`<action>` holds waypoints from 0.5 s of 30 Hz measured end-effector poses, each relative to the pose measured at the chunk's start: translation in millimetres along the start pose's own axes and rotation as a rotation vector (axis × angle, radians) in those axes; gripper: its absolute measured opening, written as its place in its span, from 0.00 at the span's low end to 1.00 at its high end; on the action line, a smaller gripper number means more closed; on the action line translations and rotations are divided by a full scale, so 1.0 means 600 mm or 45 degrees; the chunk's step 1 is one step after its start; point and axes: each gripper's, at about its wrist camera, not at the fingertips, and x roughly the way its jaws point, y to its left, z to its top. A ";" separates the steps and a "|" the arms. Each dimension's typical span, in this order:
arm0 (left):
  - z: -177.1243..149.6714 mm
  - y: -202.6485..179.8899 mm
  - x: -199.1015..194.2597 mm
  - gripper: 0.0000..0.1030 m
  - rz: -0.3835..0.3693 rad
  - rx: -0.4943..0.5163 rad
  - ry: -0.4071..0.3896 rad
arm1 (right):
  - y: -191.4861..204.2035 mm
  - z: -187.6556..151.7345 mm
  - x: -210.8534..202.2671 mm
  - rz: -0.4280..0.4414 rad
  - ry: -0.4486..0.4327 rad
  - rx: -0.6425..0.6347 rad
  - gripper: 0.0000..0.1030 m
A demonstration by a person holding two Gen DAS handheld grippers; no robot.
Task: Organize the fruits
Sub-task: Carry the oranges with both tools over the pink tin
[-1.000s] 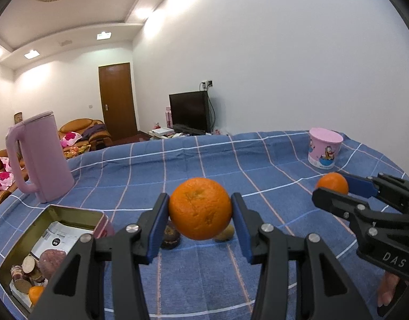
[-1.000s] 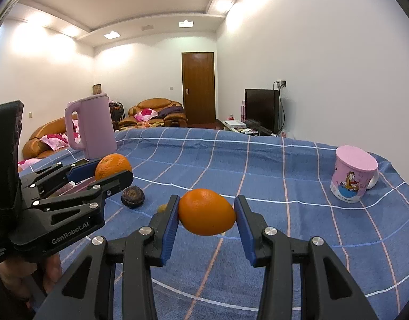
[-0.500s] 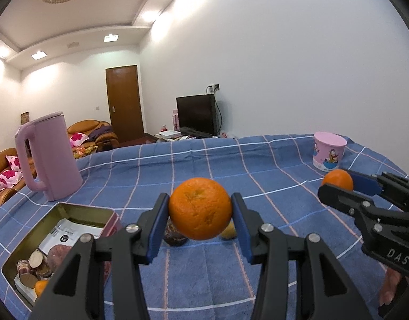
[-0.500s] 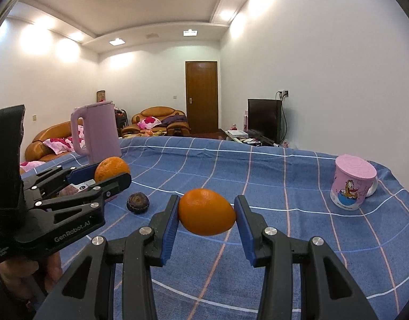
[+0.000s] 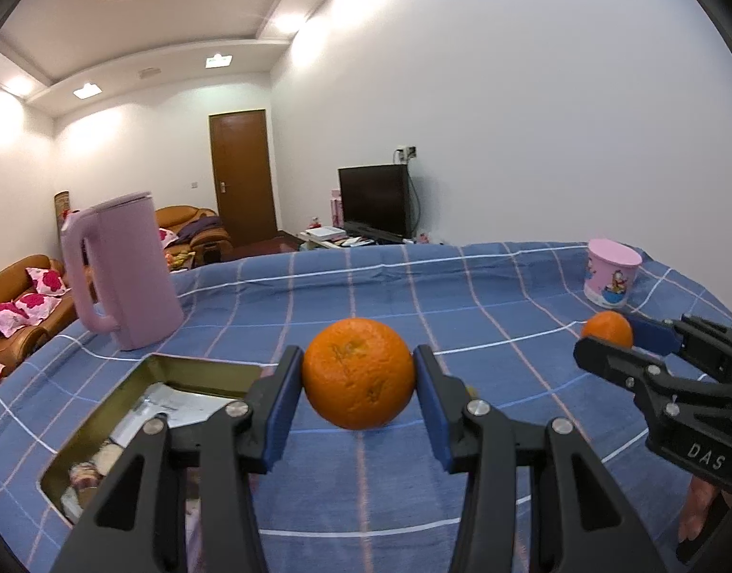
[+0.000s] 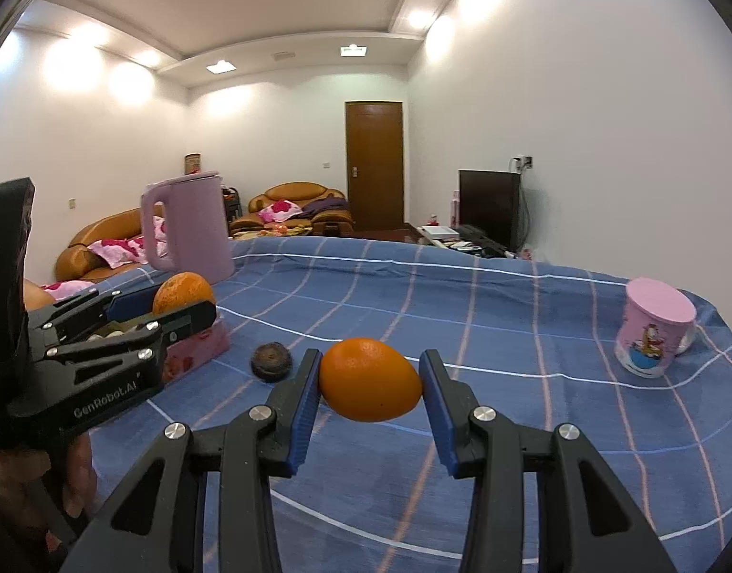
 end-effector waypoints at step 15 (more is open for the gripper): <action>-0.002 0.085 -0.020 0.47 0.091 -0.060 0.020 | 0.088 0.031 0.040 0.145 0.000 -0.071 0.42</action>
